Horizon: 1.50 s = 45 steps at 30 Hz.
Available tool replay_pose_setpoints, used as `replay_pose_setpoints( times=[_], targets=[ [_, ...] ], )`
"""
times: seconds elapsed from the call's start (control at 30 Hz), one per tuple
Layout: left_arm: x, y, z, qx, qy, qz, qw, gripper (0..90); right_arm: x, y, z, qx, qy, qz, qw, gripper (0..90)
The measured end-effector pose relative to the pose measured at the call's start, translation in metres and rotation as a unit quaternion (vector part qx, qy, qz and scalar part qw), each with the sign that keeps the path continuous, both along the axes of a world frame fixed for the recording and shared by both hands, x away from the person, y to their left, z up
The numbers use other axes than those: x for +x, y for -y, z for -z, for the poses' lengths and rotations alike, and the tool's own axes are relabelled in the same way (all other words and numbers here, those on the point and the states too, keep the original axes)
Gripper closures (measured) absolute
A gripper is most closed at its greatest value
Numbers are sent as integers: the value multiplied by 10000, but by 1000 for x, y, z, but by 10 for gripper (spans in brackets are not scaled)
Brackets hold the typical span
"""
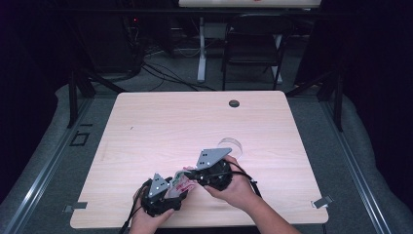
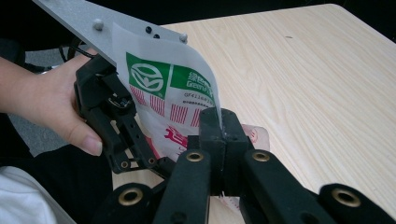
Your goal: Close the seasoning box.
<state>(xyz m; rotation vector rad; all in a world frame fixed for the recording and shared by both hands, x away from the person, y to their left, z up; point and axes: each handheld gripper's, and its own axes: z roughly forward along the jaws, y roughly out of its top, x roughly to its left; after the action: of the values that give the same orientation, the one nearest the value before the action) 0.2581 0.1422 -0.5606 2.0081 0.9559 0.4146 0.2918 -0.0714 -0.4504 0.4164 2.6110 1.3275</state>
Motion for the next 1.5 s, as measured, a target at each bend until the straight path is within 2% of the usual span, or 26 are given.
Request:
replay_pose_setpoints(
  times=[0.13,0.2,0.3,0.6,0.8,0.87,1.2,1.33,1.5],
  targets=[
    [2,0,5,-11,-103,-63,9999,235,0,2,1,17,-30,6,10000,900],
    [2,1,6,15,-90,-87,9999,227,0,3,1,14,-24,3,10000,900],
    [3,1,10,-20,-200,-100,9997,220,-2,4,2,14,-6,12,10000,900],
    [5,7,19,149,-285,-89,9994,211,-3,9,6,94,-24,30,9999,900],
    [6,10,22,257,-303,-89,9992,204,-5,13,8,132,-33,46,9999,900],
    [6,10,22,260,-308,-82,9992,205,-5,14,8,94,-8,49,9999,900],
    [8,11,26,296,-305,-20,9991,208,-5,19,12,216,-78,84,9997,900],
    [6,15,26,518,-231,-34,9984,211,-5,20,13,211,-63,111,9997,900],
    [5,16,26,584,-215,-76,9980,223,-4,22,15,235,-73,123,9996,900]
  ],
)
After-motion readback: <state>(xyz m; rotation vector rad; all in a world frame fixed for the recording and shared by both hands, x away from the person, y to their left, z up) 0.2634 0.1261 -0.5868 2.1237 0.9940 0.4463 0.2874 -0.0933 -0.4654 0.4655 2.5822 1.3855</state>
